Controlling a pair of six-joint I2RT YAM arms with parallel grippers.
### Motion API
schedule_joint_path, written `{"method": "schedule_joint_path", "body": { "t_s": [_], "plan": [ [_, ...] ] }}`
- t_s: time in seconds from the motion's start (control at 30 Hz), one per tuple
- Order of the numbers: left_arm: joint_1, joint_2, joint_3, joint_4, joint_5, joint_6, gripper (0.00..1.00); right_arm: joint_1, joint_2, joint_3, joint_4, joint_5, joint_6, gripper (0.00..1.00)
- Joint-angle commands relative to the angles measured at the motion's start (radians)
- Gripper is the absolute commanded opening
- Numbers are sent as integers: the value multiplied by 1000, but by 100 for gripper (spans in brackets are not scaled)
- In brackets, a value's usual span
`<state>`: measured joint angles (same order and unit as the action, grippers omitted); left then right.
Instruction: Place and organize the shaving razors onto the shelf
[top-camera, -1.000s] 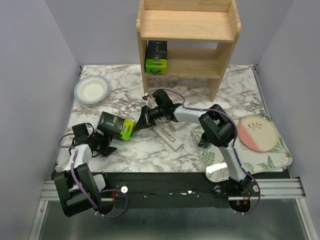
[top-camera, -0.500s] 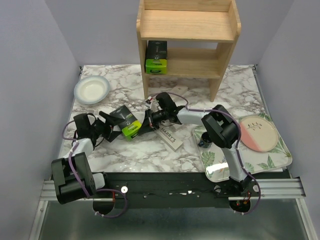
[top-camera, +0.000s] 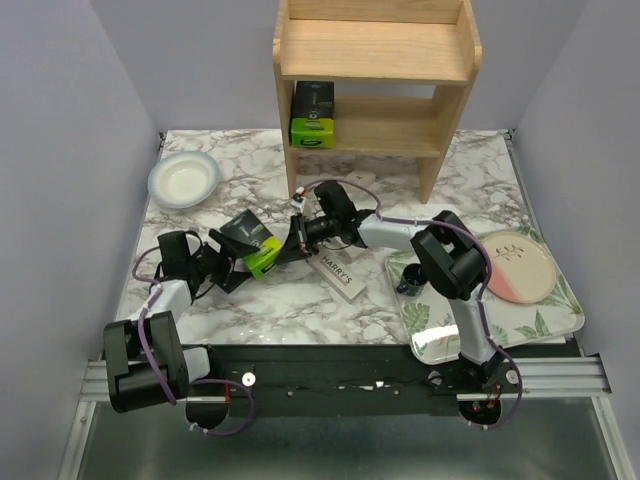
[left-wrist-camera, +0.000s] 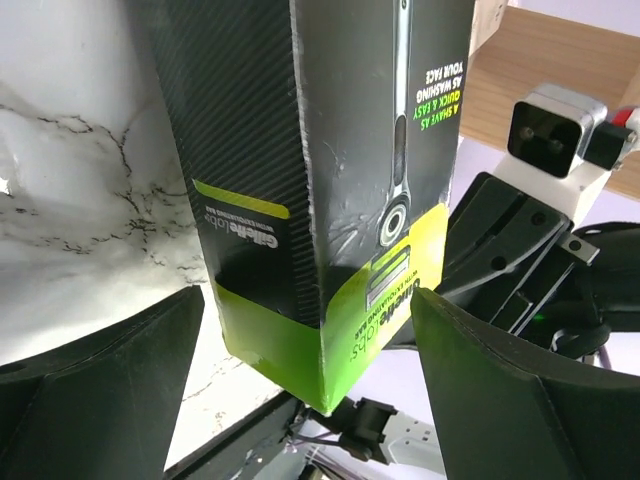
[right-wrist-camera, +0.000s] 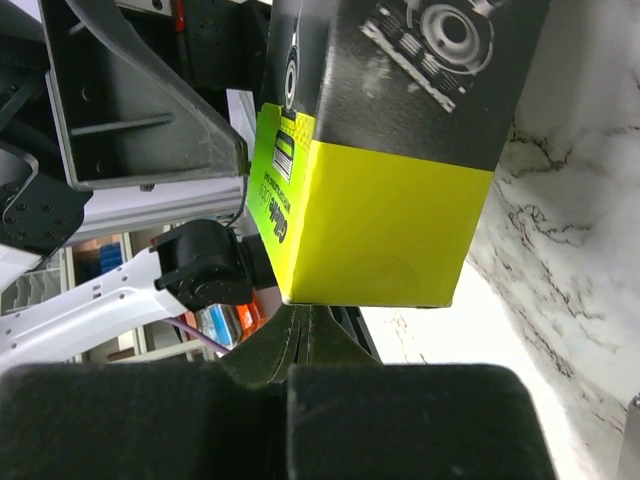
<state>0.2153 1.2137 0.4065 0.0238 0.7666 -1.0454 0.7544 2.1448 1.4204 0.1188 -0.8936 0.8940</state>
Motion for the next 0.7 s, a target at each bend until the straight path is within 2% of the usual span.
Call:
{"method": "schedule_joint_path", "body": {
  "t_s": [0.0,0.13,0.27,0.4,0.47,0.5,0.53,0.57,0.6,0.67],
  "plan": [
    [-5,0,-3,13,-21,-36,93,8,-59,-25,82,-62,23,1],
    [-5,59,-15,196,-35,-126,96,10,-42,-2,56,-65,16,1],
    [-7,170,9,312,2,-182,95,13,-36,-1,48,-61,13,0],
    [-5,214,37,370,26,-200,86,19,-36,-1,53,-61,-3,1],
    [-4,213,43,406,49,-197,73,19,-36,-3,39,-54,-18,11],
    [-5,207,45,415,56,-186,69,17,-40,-6,13,-36,-27,21],
    [-4,204,41,419,59,-177,64,16,-51,-11,10,-33,-35,28],
    [-2,199,37,418,63,-170,64,13,-59,-17,7,-28,-36,37],
    [1,190,32,416,63,-159,64,7,-68,-26,-13,-12,-33,50],
    [10,175,5,427,66,-122,64,-6,-104,-40,-15,-2,-35,55]
  ]
}}
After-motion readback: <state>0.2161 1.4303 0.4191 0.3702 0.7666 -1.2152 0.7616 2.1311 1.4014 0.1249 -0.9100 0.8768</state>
